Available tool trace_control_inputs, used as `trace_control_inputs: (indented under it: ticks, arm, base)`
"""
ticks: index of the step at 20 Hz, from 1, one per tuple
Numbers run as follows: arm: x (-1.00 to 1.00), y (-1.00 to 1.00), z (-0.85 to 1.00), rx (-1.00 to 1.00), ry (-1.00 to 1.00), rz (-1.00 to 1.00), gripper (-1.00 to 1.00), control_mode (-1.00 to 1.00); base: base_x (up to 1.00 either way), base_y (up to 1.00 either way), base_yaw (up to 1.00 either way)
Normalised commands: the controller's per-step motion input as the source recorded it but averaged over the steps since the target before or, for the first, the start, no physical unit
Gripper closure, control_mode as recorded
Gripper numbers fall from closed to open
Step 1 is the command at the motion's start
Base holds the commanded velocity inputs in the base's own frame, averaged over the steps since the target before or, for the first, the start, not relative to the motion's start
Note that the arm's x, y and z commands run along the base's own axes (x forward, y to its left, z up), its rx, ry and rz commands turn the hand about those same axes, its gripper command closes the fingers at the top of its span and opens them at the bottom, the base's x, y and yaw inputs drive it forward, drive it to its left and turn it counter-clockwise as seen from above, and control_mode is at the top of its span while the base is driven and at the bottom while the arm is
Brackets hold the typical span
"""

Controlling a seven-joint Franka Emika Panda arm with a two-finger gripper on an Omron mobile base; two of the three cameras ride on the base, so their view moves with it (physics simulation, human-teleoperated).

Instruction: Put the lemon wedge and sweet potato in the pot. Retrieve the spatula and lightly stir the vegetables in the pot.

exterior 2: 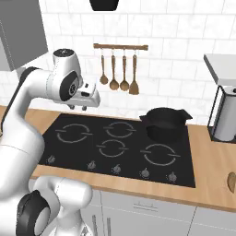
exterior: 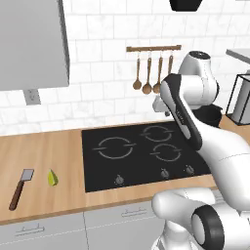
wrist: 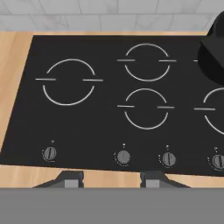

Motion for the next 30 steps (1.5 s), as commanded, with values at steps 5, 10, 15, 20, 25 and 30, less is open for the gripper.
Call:
trace_control_inputs:
  ticks: [5, 10, 15, 20, 25, 30]
  arm:
    - [0.00, 0.00, 0.00, 0.00, 0.00, 0.00, -1.00, 1.00]
    - [0.00, 0.00, 0.00, 0.00, 0.00, 0.00, -1.00, 1.00]
    - [0.00, 0.00, 0.00, 0.00, 0.00, 0.00, -1.00, 1.00]
    - [0.00, -0.43, -0.09, 0.08, 0.06, -0.06, -1.00, -1.00]
    - [0.00, -0.42, -0.11, 0.14, 0.01, -0.03, -1.00, -1.00]
    - [-0.15, -0.70, -0.58, 0.09, 0.21, -0.15, -1.00, -1.00]
  base:
    - [-0.01, -0.60, 0.00]
    - [-0.21, -1.00, 0.00]
    - [-0.20, -1.00, 0.00]
    - [-0.02, -0.40, -0.01]
    - [0.00, 0.00, 0.00]
    - [0.00, 0.00, 0.00]
